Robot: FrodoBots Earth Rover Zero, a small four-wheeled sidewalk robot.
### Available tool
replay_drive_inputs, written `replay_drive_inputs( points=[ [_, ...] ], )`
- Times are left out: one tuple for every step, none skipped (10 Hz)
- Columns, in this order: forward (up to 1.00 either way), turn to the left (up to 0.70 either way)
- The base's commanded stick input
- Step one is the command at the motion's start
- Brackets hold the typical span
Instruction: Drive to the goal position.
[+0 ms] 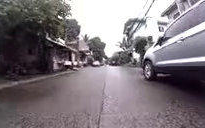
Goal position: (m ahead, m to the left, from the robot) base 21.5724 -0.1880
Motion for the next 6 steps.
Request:
replay_drive_inputs(
  points=[
    [1.00,0.00],
    [1.00,0.00],
    [1.00,0.00],
    [1.00,0.00],
    [1.00,0.00],
    [1.00,0.00]
  ],
)
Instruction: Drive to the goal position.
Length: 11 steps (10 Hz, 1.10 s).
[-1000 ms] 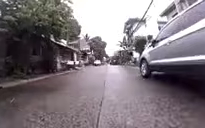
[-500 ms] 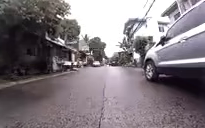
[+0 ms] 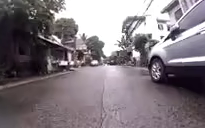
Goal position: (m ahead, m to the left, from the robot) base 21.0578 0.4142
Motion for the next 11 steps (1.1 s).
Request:
replay_drive_inputs(
  points=[
    [1.00,0.00],
    [1.00,0.00],
    [1.00,0.00],
    [1.00,0.00],
    [1.00,0.00],
    [1.00,0.00],
    [1.00,0.00],
    [1.00,0.00],
    [1.00,0.00],
    [1.00,0.00],
    [1.00,0.00]
  ],
)
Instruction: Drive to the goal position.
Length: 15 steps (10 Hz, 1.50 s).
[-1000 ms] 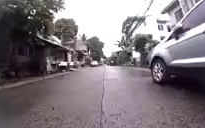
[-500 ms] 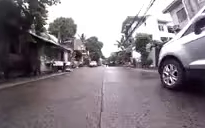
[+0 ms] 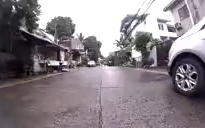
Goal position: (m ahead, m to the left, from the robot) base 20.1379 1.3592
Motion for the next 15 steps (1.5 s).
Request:
replay_drive_inputs(
  points=[
    [1.00,0.00],
    [1.00,0.00],
    [1.00,0.00],
    [1.00,0.00],
    [1.00,0.00],
    [1.00,0.00],
    [1.00,0.00],
    [1.00,0.00],
    [1.00,0.00],
    [1.00,0.00],
    [1.00,0.00],
    [1.00,0.00],
    [1.00,0.00],
    [1.00,0.00],
    [1.00,0.00]
  ],
)
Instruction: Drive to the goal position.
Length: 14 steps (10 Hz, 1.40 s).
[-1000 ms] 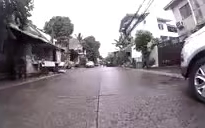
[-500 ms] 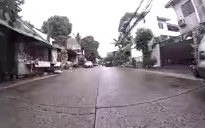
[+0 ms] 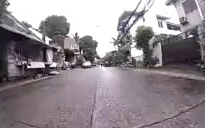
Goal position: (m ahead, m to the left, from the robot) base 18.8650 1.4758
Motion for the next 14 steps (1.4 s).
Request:
replay_drive_inputs(
  points=[
    [1.00,0.00],
    [1.00,0.00],
    [1.00,0.00],
    [1.00,0.00],
    [1.00,0.00],
    [1.00,0.00],
    [1.00,0.00],
    [1.00,0.00],
    [1.00,0.00],
    [1.00,0.00],
    [1.00,0.00],
    [1.00,0.00],
    [1.00,0.00],
    [1.00,0.00]
  ],
)
